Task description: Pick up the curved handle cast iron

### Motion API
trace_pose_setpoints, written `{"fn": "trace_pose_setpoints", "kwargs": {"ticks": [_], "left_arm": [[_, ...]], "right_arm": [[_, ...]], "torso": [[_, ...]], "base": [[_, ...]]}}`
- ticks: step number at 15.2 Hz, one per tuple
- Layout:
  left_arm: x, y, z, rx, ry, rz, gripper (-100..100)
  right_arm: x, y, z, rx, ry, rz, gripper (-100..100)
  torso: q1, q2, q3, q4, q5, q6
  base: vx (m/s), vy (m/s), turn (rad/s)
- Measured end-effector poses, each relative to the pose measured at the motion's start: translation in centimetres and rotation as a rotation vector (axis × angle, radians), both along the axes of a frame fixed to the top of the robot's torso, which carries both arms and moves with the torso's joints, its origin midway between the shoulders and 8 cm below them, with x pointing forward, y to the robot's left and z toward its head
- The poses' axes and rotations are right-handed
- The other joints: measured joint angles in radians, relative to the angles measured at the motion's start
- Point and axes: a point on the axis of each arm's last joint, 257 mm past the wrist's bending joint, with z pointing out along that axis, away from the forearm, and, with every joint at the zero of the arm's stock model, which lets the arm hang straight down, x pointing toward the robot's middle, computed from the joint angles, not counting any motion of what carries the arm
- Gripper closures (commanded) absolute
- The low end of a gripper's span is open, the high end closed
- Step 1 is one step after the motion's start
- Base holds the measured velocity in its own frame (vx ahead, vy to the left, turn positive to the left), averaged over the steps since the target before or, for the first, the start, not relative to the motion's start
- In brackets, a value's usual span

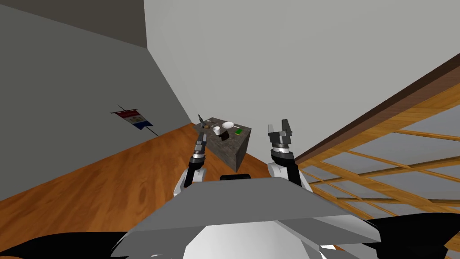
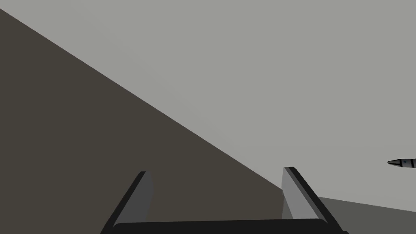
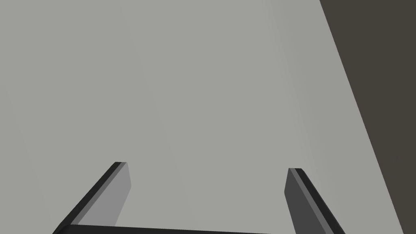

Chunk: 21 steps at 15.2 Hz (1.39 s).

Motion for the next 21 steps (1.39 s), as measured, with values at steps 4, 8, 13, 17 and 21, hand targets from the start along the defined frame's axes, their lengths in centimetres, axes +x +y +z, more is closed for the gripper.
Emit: {"fn": "trace_pose_setpoints", "kwargs": {"ticks": [4, 8, 13, 17, 21], "left_arm": [[1.8, -0.7, -2.5, 0.065, 0.046, 0.01, -100], [3.3, -1.5, -4.9, 0.128, 0.093, 0.019, -100], [5.0, -2.0, -7.7, 0.212, 0.148, 0.029, -100], [6.2, -2.5, -10.3, 0.284, 0.19, 0.035, -100], [7.4, -2.6, -12.9, 0.36, 0.235, 0.042, -100]], "right_arm": [[0.0, 0.0, 0.0, 0.0, 0.0, 0.0, 0], [0.0, 0.0, 0.0, 0.0, 0.0, 0.0, 0], [0.0, 0.0, 0.0, 0.0, 0.0, 0.0, 0], [0.0, 0.0, 0.0, 0.0, 0.0, 0.0, 0], [0.0, 0.0, 0.0, 0.0, 0.0, 0.0, 0]], "torso": [[0.0, 0.0, 0.0, 0.0, 0.0, 0.0], [0.0, 0.0, 0.0, 0.0, 0.0, 0.0], [0.0, 0.0, 0.0, 0.0, 0.0, 0.0], [0.0, 0.0, 0.0, 0.0, 0.0, 0.0], [0.0, 0.0, 0.0, 0.0, 0.0, 0.0]], "base": [[0.021, 0.016, -0.104], [0.018, 0.016, -0.087], [0.017, 0.018, -0.09], [0.018, 0.017, -0.087], [0.017, 0.018, -0.08]]}}
